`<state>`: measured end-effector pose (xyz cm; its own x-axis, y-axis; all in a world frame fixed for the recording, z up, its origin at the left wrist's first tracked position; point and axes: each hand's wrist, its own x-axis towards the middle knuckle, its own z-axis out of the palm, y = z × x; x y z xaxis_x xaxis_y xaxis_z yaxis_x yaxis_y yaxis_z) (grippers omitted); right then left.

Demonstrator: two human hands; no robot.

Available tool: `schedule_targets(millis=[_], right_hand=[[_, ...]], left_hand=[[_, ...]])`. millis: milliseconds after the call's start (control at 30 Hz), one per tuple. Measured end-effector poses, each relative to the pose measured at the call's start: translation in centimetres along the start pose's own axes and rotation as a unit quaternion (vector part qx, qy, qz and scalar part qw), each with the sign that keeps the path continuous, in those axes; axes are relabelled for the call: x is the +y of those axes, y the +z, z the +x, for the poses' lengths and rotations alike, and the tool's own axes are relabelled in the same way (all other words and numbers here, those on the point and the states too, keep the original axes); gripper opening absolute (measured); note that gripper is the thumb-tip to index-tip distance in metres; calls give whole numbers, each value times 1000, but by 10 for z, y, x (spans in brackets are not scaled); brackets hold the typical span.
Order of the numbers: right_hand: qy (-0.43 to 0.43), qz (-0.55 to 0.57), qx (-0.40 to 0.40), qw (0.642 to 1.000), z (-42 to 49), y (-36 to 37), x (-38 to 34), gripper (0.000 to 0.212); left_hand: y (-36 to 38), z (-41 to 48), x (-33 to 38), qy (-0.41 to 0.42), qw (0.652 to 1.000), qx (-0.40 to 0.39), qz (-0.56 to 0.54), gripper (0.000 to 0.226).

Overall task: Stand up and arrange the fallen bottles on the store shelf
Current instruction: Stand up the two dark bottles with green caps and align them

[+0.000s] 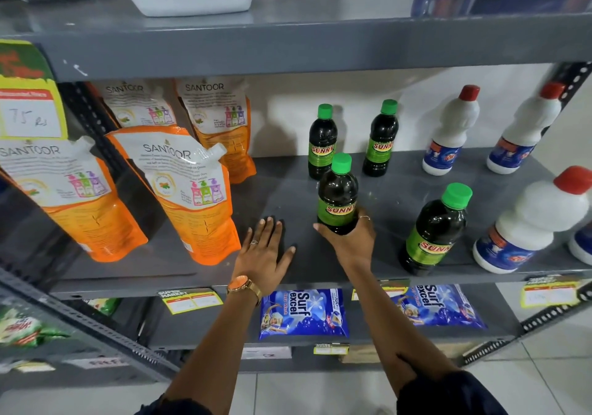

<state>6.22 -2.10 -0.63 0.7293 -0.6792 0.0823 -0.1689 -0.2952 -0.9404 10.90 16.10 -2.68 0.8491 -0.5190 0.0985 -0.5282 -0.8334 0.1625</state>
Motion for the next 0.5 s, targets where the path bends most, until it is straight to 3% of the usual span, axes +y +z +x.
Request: schedule_targets(millis=[133, 300, 500], right_hand=[[-4, -16, -15, 1000, -2, -2, -4, 91], [-23, -45, -74, 996, 0, -17, -4, 63], [-32, -70, -109, 991, -28, -40, 0, 60]], left_hand=[[1, 0, -1, -1, 1000, -1, -3, 75], [1, 0, -2, 2, 1000, -3, -6, 66], [1, 0, -2, 1, 1000, -1, -13, 69]])
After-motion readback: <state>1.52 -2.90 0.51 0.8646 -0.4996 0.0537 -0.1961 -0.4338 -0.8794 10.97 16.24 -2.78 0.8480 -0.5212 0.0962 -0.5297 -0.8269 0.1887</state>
